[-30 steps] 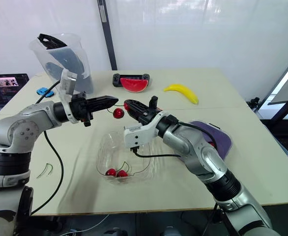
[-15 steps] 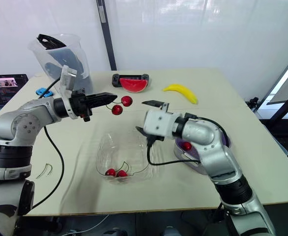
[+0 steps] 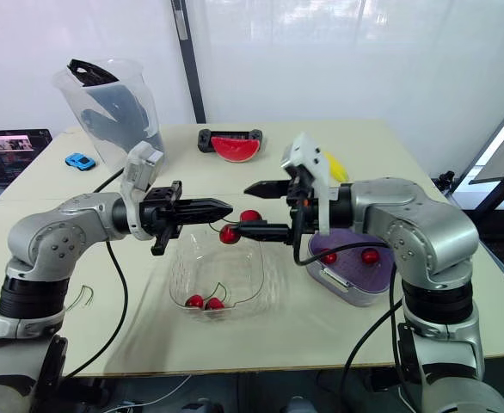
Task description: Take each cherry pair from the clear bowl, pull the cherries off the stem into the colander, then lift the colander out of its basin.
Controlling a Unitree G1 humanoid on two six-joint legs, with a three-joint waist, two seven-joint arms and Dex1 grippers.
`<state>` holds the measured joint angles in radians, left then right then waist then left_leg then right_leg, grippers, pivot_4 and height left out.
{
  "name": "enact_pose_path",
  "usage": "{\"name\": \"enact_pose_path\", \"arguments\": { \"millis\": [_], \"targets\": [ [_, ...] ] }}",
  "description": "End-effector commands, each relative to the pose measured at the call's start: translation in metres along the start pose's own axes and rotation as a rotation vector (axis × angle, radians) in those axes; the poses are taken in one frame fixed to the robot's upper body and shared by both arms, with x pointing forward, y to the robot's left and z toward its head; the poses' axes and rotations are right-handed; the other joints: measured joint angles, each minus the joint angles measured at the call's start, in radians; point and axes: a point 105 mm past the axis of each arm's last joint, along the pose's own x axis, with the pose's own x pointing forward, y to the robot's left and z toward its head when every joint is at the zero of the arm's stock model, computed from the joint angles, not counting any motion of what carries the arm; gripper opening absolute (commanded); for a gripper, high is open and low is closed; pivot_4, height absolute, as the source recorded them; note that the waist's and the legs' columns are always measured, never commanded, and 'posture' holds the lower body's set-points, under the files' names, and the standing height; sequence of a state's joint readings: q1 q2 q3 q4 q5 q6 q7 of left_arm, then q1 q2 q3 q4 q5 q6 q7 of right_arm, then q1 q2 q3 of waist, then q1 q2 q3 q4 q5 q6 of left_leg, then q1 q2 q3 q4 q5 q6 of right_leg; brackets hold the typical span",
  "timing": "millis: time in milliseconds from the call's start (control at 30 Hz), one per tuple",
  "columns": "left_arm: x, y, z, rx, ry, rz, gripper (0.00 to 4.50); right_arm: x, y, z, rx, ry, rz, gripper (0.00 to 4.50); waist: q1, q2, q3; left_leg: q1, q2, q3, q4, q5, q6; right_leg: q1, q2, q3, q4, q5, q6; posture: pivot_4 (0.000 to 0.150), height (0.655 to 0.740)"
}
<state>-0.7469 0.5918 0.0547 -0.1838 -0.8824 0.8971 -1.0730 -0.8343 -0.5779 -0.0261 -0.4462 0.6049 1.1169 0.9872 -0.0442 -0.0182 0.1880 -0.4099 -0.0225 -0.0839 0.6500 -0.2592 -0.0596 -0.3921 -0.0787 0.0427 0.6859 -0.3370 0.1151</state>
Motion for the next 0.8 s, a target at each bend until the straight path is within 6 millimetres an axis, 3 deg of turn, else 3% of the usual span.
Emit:
{"name": "enact_pose_path", "arguments": {
  "millis": [33, 100, 133, 200, 300, 800],
  "targets": [
    [-0.001, -0.006, 0.010, 0.040, -0.007, -0.010, 0.00, 0.000, 0.004, 0.008, -0.047, -0.010, 0.021, 4.23, 0.001, 0.000, 0.000, 0.000, 0.000, 0.000, 0.000, 0.000, 0.000, 0.000, 0.000, 0.000, 0.000, 0.000, 0.000, 0.150, 0.7400],
    [-0.002, -0.006, 0.010, 0.042, -0.005, -0.005, 0.00, 0.000, 0.006, 0.006, -0.046, 0.001, 0.032, 4.23, 0.001, 0.000, 0.000, 0.000, 0.000, 0.000, 0.000, 0.000, 0.000, 0.000, 0.000, 0.000, 0.000, 0.000, 0.000, 0.150, 0.7400],
    [-0.002, -0.005, 0.010, 0.042, -0.005, -0.003, 0.00, 0.000, 0.005, 0.005, -0.046, 0.004, 0.031, 3.96, 0.001, 0.000, 0.000, 0.000, 0.000, 0.000, 0.000, 0.000, 0.000, 0.000, 0.000, 0.000, 0.000, 0.000, 0.000, 0.150, 0.7400],
    [-0.003, -0.005, 0.010, 0.043, -0.003, 0.001, 0.00, 0.000, 0.006, 0.002, -0.036, 0.007, 0.035, 3.37, 0.000, 0.000, 0.000, 0.000, 0.000, 0.000, 0.000, 0.000, 0.000, 0.000, 0.000, 0.000, 0.000, 0.000, 0.000, 0.150, 0.7400],
    [-0.005, -0.004, 0.010, 0.048, 0.000, 0.010, 0.00, -0.003, 0.003, 0.001, -0.035, 0.001, 0.019, 2.03, 0.001, 0.000, 0.000, 0.000, 0.000, 0.000, 0.000, 0.000, 0.000, 0.000, 0.000, 0.000, 0.000, 0.000, 0.000, 0.150, 0.7400],
    [-0.004, -0.003, 0.010, 0.052, 0.001, 0.009, 0.00, -0.007, 0.001, -0.009, -0.063, 0.024, 0.010, 2.03, 0.001, 0.000, 0.000, 0.000, 0.000, 0.000, 0.000, 0.000, 0.000, 0.000, 0.000, 0.000, -0.001, 0.000, 0.000, 0.150, 0.7400]
  ]
}}
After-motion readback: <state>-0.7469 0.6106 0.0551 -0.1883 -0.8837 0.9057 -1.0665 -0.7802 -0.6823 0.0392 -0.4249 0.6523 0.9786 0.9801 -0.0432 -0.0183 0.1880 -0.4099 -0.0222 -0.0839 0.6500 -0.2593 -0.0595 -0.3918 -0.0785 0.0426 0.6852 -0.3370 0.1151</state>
